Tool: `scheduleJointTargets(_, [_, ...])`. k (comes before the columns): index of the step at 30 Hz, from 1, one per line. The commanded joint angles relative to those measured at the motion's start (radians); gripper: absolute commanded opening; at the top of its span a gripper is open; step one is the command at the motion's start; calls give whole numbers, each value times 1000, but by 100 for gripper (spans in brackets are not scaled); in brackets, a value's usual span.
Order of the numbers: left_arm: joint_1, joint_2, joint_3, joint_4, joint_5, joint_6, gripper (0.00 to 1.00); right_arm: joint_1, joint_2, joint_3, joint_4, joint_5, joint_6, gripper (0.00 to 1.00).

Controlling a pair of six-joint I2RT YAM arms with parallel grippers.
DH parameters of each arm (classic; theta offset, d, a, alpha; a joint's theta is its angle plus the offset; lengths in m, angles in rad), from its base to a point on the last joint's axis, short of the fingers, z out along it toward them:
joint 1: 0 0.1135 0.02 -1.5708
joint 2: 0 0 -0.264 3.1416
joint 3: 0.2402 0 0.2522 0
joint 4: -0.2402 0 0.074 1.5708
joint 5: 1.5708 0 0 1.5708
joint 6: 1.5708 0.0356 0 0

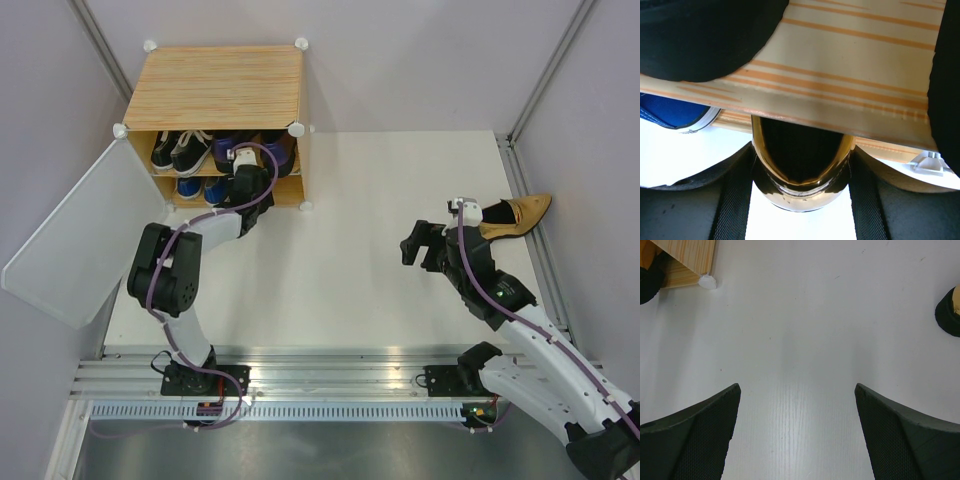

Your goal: Place and organize the shoes in the shoe cabinet

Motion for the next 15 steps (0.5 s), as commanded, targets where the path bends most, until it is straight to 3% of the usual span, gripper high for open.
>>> scheduleJointTargets(1, [5, 16, 58, 100, -19, 26, 2, -7, 3, 24, 28, -8, -13, 98])
scheduleJointTargets(15, [11, 52, 140, -2, -134, 21, 2, -18, 7, 25, 28, -15, -13, 98])
